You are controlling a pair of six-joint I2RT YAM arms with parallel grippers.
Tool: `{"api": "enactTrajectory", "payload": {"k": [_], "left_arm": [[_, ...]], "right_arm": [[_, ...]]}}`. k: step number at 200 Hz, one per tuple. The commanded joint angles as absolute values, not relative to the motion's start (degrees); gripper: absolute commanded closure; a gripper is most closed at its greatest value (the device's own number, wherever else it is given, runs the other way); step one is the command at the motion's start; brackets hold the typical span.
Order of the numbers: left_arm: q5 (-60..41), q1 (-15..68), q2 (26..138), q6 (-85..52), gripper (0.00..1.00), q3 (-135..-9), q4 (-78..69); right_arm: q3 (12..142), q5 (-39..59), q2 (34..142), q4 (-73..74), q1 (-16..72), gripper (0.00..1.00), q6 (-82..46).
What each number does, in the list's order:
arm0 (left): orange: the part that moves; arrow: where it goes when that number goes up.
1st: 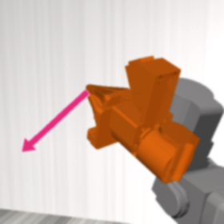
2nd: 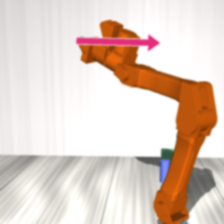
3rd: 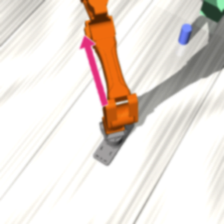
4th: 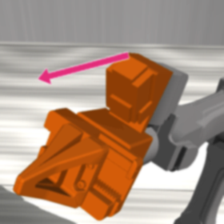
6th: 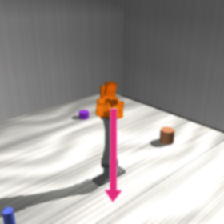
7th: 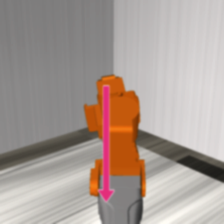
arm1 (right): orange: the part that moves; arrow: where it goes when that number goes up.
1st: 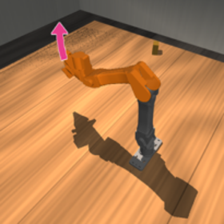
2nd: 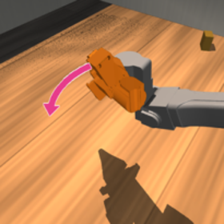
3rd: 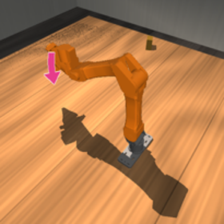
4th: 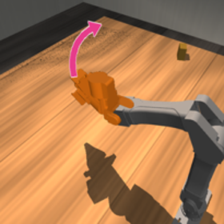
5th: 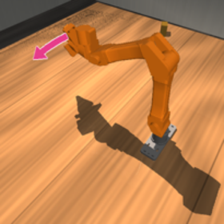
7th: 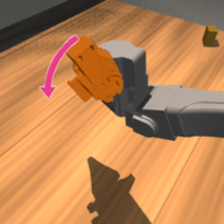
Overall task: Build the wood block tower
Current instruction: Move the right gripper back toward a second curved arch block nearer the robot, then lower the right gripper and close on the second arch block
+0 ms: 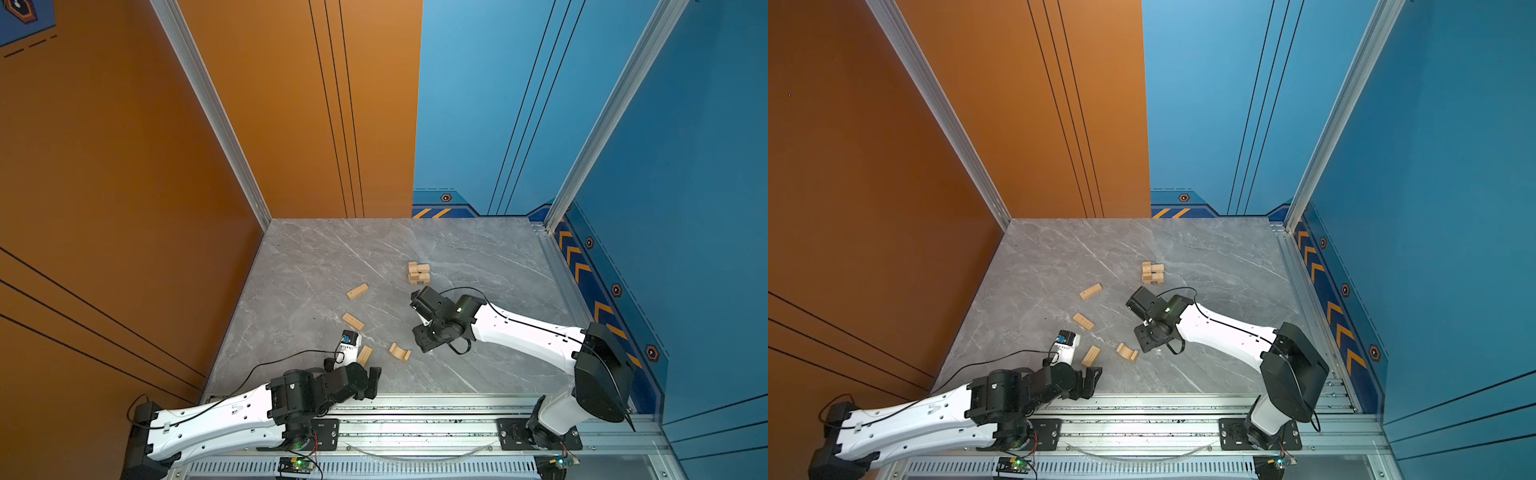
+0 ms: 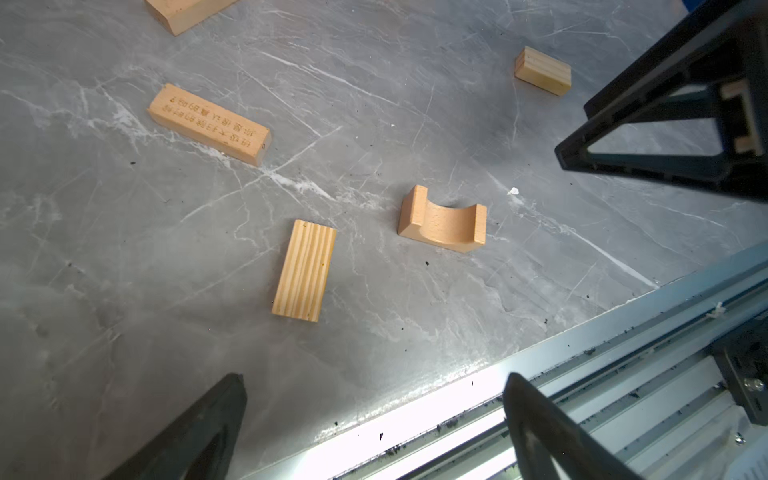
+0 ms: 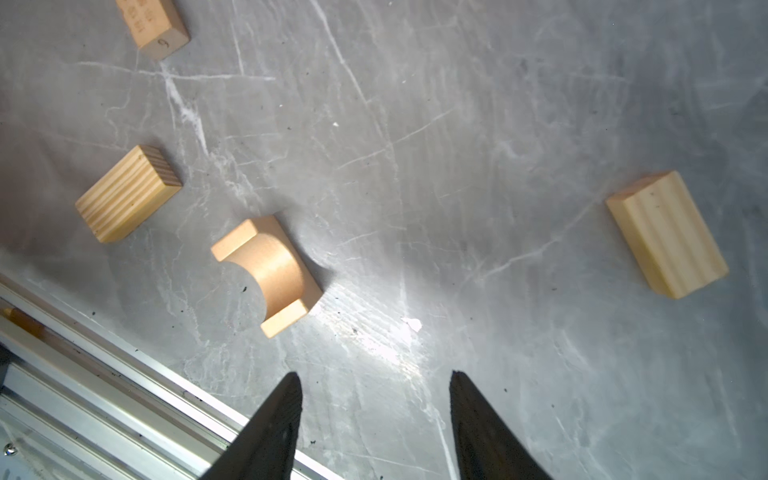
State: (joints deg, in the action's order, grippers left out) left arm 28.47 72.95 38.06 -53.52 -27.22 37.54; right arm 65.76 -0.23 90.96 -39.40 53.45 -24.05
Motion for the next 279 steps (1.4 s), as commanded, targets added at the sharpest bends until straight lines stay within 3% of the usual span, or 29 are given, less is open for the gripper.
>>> {"api": "enactTrajectory", "payload": {"k": [1,153,189,222,279], "left_arm": [[33.56,75.34,38.93,-56.78,0.02,-27.41,39.31],[33.66,75.69,27.83,-59.06,0.02,-21.43,42.52],[33.93,75.67,26.72,-58.45,0.02,-21.48,42.47],[34.28,75.69,26.19,-57.44,0.02,-21.80,42.45],[35.68,74.74,26.67,-55.11,0.02,-23.72,42.35]], "right_arm": [[65.15,-0.36,92.26,-35.07,54.65,0.40,-25.28],[76.19,3.70,111.16,-34.31,59.67,0.36,-24.65],[76.60,0.70,112.46,-36.22,59.73,0.40,-24.87],[76.14,-3.23,113.16,-37.69,58.99,0.55,-25.36],[73.84,-5.31,111.91,-37.62,54.45,0.57,-26.37]]}}
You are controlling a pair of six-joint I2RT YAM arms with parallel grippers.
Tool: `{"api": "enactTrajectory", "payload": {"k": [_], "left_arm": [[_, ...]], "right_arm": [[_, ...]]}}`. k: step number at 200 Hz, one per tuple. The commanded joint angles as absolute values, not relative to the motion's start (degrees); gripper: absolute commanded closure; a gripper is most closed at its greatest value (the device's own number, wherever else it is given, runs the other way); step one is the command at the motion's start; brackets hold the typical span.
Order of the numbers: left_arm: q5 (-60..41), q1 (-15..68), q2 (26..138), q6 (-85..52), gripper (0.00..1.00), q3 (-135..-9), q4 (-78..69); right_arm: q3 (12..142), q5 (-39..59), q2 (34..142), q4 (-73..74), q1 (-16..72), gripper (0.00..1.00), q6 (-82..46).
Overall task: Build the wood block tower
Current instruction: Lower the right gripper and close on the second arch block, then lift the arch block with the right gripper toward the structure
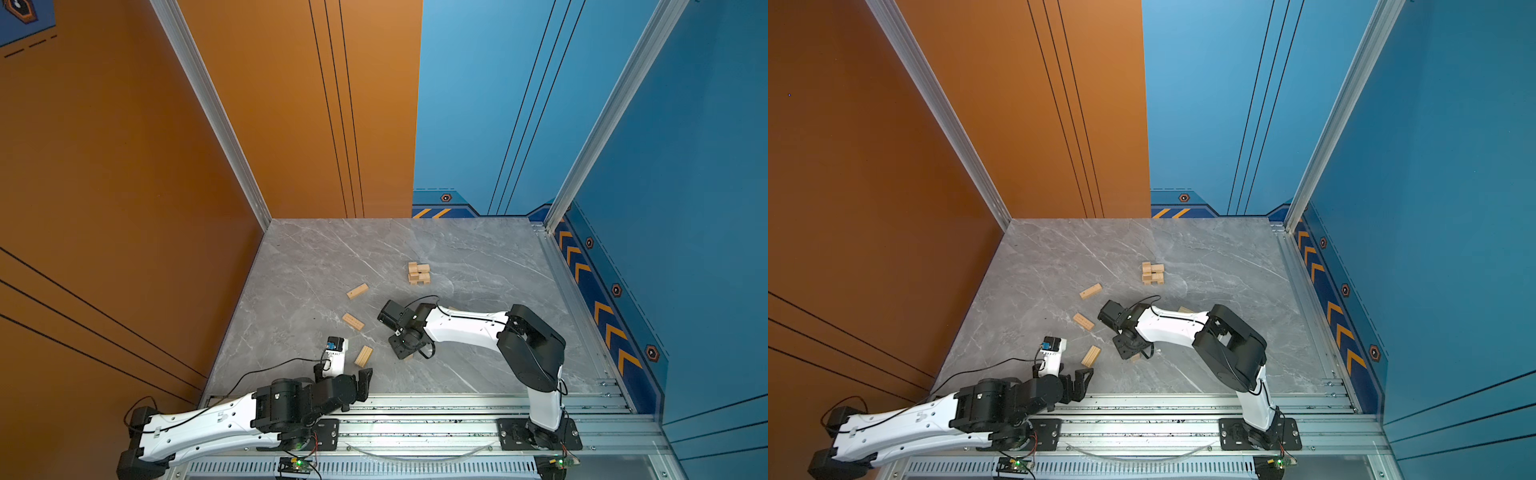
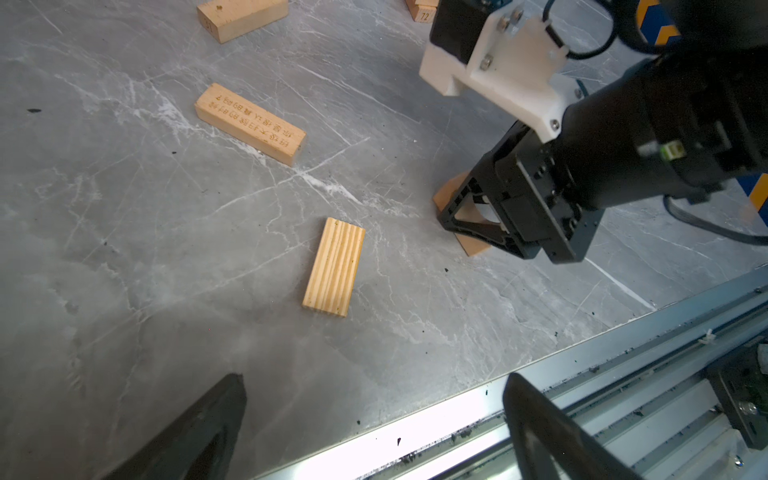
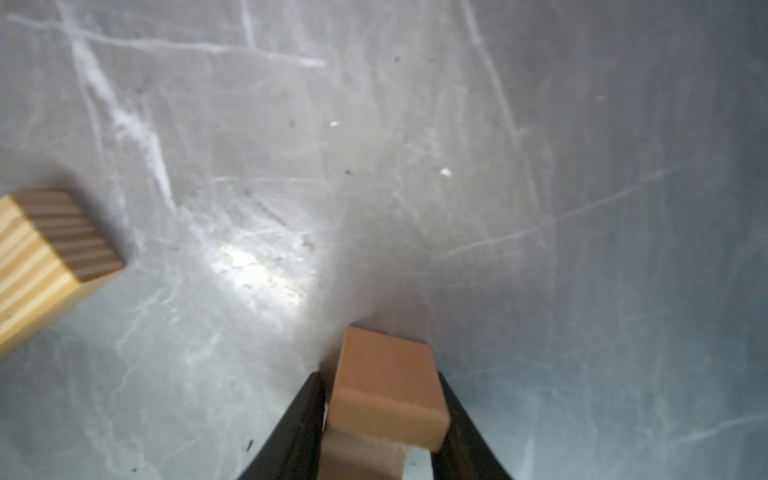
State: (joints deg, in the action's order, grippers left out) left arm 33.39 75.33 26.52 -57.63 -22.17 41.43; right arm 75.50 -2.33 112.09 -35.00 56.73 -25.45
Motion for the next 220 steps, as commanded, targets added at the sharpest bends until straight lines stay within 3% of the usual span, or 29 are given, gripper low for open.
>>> {"api": "enactTrajectory", "payload": {"k": [1,26,90,139,175,220], "left_arm": [[35.68,74.68,26.69,-55.02,0.02,-23.81,42.36],[34.42,72.14,27.73,-52.53,0.02,-25.14,41.22],[19.56,59.06,33.47,-44.01,0.02,-25.57,33.41],[17.08,56.64,35.10,-42.28,0.02,-26.35,31.45],[17.37,56.47,36.19,-42.23,0.02,-26.42,30.86],[17.61,56.11,35.95,-41.56,0.02,-26.94,30.25]], "right_arm": [[73.75,-5.34,111.86,-37.62,54.38,0.57,-26.37],[72.62,-4.86,110.66,-37.70,52.37,0.57,-26.48],[69.12,-4.32,108.60,-36.75,52.71,0.48,-29.35],[66.84,-3.87,109.12,-35.73,53.06,0.55,-31.37],[66.26,-4.39,109.21,-35.72,52.89,0.70,-31.38],[65.69,-5.01,106.52,-35.75,51.09,0.72,-30.99]]}}
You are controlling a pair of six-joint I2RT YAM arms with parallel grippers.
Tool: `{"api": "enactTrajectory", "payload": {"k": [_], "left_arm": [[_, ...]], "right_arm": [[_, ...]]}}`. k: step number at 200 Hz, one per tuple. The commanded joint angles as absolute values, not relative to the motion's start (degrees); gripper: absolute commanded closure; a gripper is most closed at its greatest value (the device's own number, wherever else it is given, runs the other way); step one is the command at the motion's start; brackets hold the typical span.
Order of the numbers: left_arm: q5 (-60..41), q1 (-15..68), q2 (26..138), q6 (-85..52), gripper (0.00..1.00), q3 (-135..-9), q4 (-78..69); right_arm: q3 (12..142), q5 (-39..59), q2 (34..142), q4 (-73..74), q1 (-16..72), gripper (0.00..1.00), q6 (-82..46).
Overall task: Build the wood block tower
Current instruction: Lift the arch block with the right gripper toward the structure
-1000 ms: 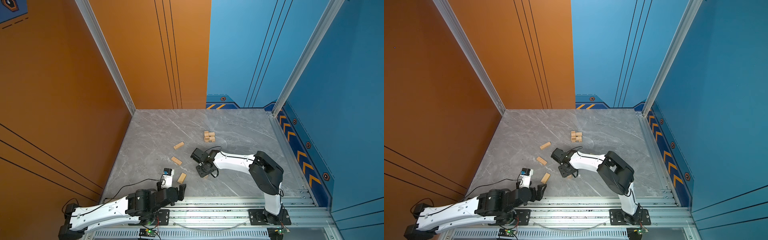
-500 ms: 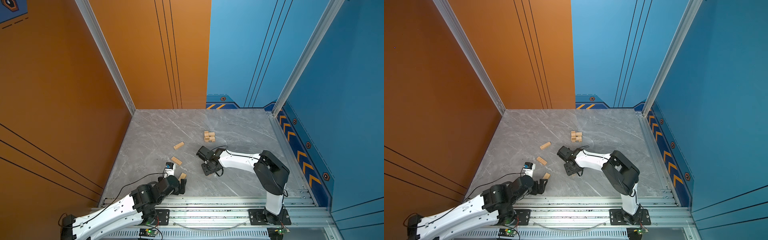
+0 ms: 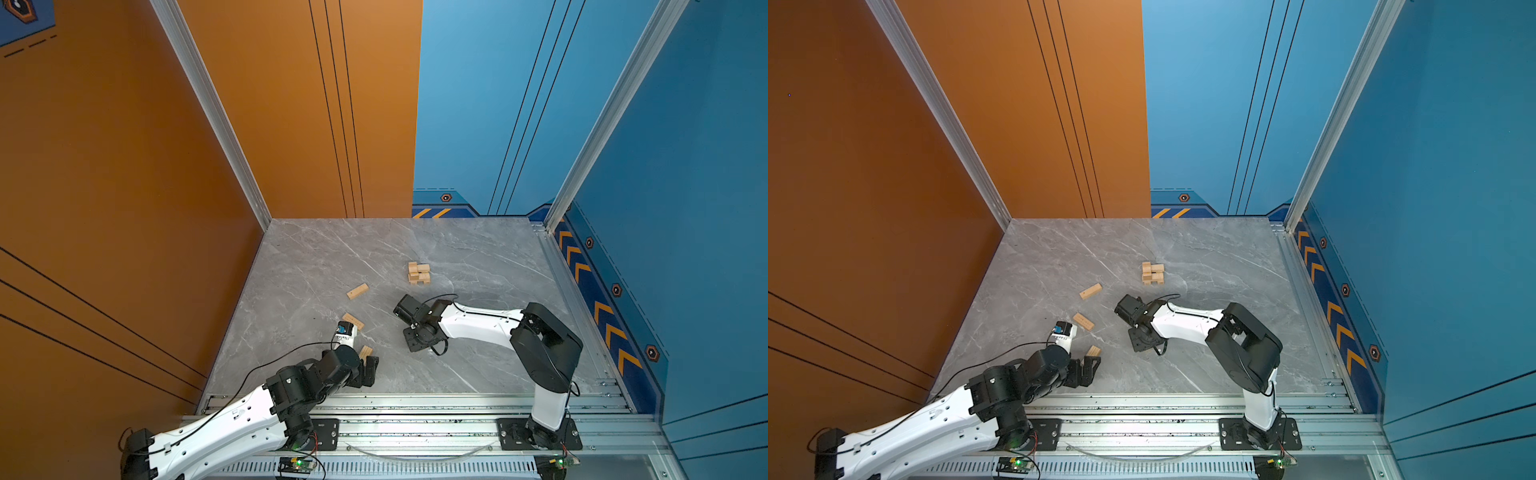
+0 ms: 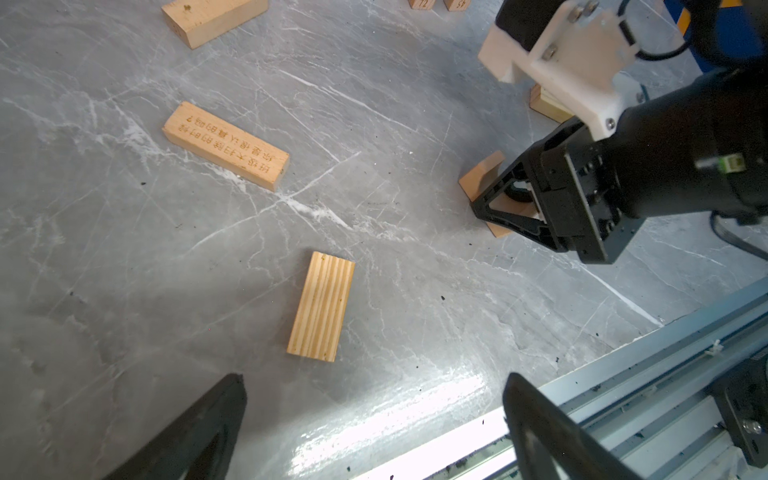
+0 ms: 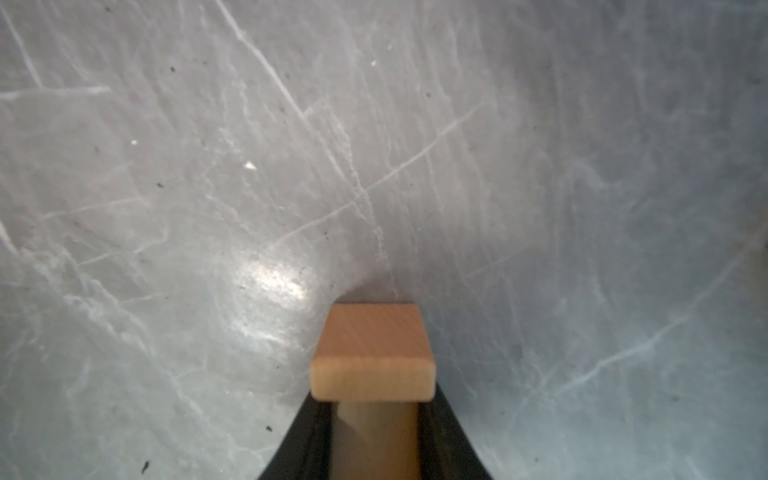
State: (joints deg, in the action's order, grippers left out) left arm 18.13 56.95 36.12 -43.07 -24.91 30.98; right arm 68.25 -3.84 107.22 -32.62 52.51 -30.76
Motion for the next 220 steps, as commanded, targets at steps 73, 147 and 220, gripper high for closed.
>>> {"api": "enactTrajectory", "payload": {"k": [73,147,220], "left_arm": [[13.14,49.57,40.50,-38.04,0.02,-29.93,27.26],[7.51,45.35,56.84,-32.95,0.02,-36.86,19.48],[3.84,43.21,65.25,-30.36,0.02,-41.47,15.21]], "right_arm": [[65.30,-1.37,103.55,-34.28,45.19,0.73,-29.04],[67.17,2.44,103.60,-34.22,38.03,0.74,-26.20],[73.64,4.47,102.56,-38.13,33.14,0.75,-22.62]]}}
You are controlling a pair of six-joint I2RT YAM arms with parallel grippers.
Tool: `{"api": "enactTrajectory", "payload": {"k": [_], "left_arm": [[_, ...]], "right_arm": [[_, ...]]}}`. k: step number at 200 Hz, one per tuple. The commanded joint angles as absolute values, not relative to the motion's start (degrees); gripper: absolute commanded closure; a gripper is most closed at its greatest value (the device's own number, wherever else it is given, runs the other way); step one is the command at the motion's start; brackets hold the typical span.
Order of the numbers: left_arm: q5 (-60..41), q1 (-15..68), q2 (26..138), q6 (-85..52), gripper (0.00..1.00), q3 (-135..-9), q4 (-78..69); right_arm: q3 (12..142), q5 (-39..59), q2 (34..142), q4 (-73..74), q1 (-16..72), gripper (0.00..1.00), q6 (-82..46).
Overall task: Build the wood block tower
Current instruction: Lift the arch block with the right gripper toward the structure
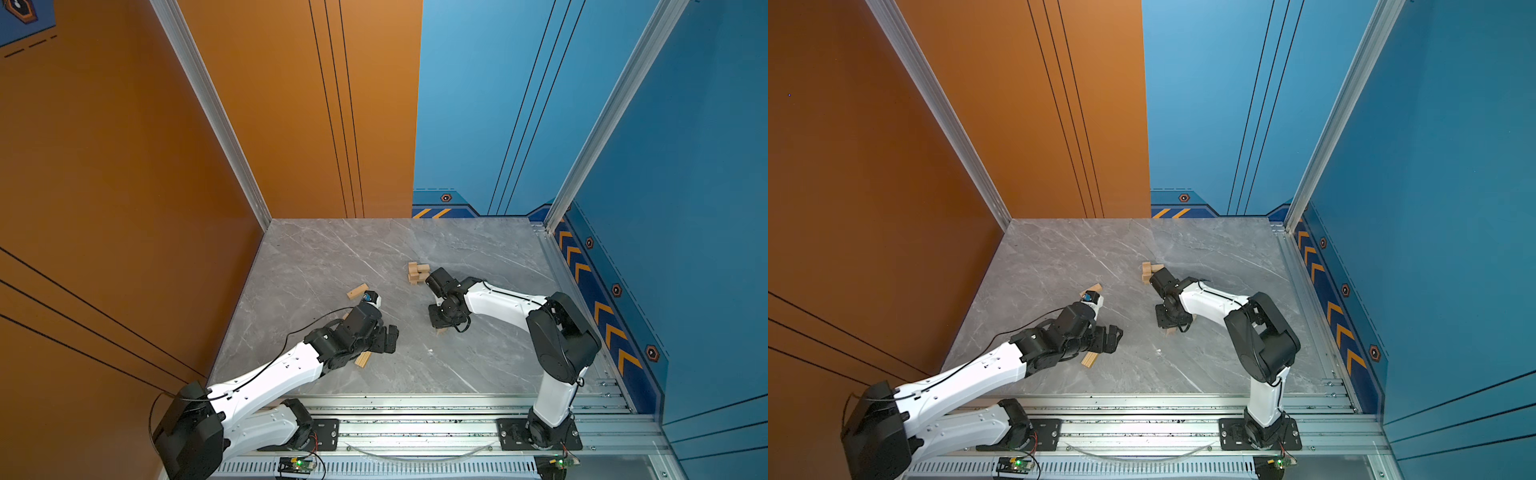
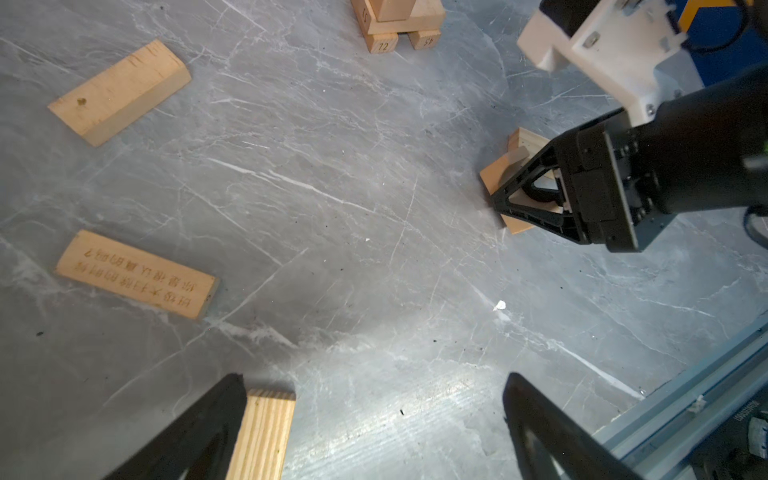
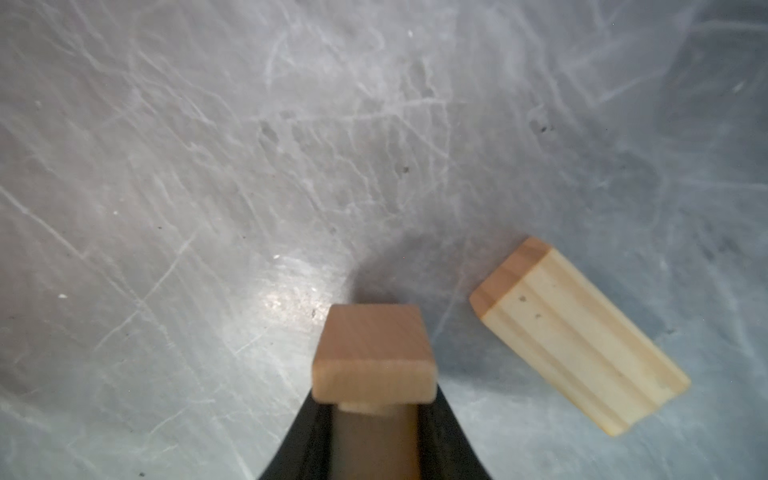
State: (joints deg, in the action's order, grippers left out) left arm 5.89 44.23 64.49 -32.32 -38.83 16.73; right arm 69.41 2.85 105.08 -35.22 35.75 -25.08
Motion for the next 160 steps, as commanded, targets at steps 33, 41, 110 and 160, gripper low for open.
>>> {"api": "enactTrajectory", "payload": {"k": [33,41,110,160], "left_arm": [[3.61,41.19,65.23,-30.02,0.02,-42.90,16.54],[3.52,40.65,64.92,-29.81,0.02,-43.32,16.98],[1.23,34.15,62.30,-27.42,0.02,-45.40,19.33],[-0.59,31.11,61.79,-26.79,0.02,-45.21,19.16]], "right_arm": [[80.44,4.97,104.23,-40.66,30.64,0.75,-21.13],[82.02,4.97,104.92,-40.99,30.18,0.75,-20.86],[97.74,6.68,114.39,-44.47,27.17,0.74,-19.28],[109.31,7.30,123.29,-47.73,26.37,0.74,-18.49]]}}
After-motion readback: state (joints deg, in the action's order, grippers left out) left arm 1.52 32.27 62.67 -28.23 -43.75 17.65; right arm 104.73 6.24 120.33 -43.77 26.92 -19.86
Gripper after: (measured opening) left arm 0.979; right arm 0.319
